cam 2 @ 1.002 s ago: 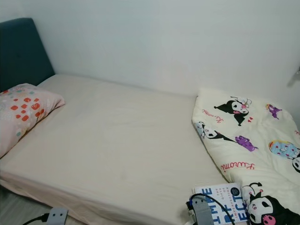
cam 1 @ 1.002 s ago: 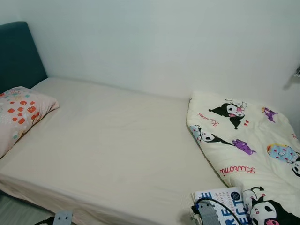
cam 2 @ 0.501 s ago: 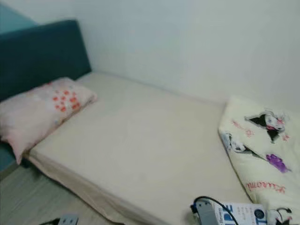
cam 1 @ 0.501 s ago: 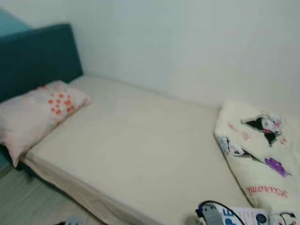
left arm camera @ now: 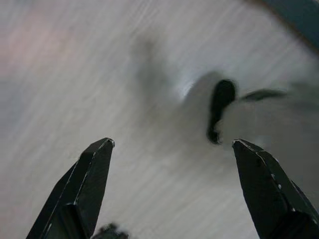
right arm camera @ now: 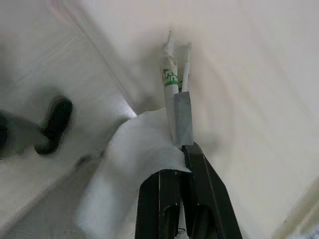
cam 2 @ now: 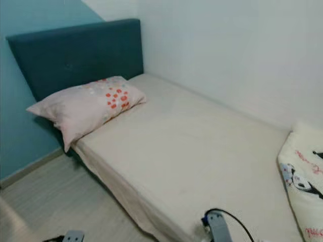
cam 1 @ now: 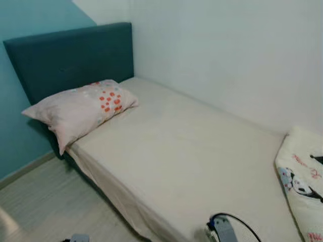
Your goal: Clean up the room
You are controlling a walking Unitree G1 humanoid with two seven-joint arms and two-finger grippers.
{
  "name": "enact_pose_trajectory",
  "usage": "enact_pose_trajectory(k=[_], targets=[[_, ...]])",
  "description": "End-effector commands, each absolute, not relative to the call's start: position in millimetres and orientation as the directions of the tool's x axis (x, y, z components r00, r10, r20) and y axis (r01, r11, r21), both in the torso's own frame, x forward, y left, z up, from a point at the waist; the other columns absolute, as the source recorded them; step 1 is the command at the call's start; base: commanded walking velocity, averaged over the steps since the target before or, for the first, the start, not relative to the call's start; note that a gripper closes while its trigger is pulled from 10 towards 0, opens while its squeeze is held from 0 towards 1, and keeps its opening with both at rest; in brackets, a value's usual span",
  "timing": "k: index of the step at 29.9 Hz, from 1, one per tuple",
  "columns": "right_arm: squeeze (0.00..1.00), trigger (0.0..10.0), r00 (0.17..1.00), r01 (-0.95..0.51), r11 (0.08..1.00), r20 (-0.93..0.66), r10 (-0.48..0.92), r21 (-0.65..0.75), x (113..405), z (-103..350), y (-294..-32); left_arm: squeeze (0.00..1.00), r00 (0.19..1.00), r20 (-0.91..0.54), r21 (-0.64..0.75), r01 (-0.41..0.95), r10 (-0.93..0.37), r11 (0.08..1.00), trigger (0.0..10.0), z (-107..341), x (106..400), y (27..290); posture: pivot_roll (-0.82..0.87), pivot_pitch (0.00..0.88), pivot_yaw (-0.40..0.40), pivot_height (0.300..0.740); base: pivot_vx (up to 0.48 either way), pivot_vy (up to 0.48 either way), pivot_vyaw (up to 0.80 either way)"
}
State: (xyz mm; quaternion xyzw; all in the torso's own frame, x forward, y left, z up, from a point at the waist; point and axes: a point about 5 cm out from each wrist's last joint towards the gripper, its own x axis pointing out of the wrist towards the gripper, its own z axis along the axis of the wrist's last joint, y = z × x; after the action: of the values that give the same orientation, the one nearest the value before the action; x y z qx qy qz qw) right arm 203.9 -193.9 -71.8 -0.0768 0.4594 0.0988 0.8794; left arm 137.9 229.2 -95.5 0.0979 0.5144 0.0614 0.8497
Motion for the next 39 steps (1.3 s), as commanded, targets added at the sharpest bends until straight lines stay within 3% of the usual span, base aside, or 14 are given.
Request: enact_pose_trajectory(k=[1, 20, 39], targets=[[0.0, 10.0, 0.553, -0.24, 0.969, -0.829, 0.081, -0.065, 200.7, -72.6, -200.7, 0.0, 0.457, -0.87, 0.219, 0.021, 0.185, 0.976, 10.0, -97.2, 136.2, 224.6, 0.02, 0.0, -0.081, 0.74, 0.0, 0.0, 0.68], [0.0, 10.0, 0.528, -0.283, 0.955, -0.845, 0.077, -0.09, 193.7, -76.1, -201.9, 0.0, 0.433, -0.887, 0.191, 0.031, 0.159, 0.981, 10.0, -102.5, 127.9, 212.6, 0.03, 0.0, -0.082, 0.74, 0.0, 0.0, 0.68], [0.0, 10.0, 0.626, -0.423, 0.894, -0.761, 0.17, -0.149, 237.4, -51.6, -182.4, 0.0, 0.447, -0.88, 0.194, 0.032, 0.159, 0.981, 10.0, -98.7, 128.9, 228.0, 0.03, 0.0, -0.078, 0.74, 0.0, 0.0, 0.68]])
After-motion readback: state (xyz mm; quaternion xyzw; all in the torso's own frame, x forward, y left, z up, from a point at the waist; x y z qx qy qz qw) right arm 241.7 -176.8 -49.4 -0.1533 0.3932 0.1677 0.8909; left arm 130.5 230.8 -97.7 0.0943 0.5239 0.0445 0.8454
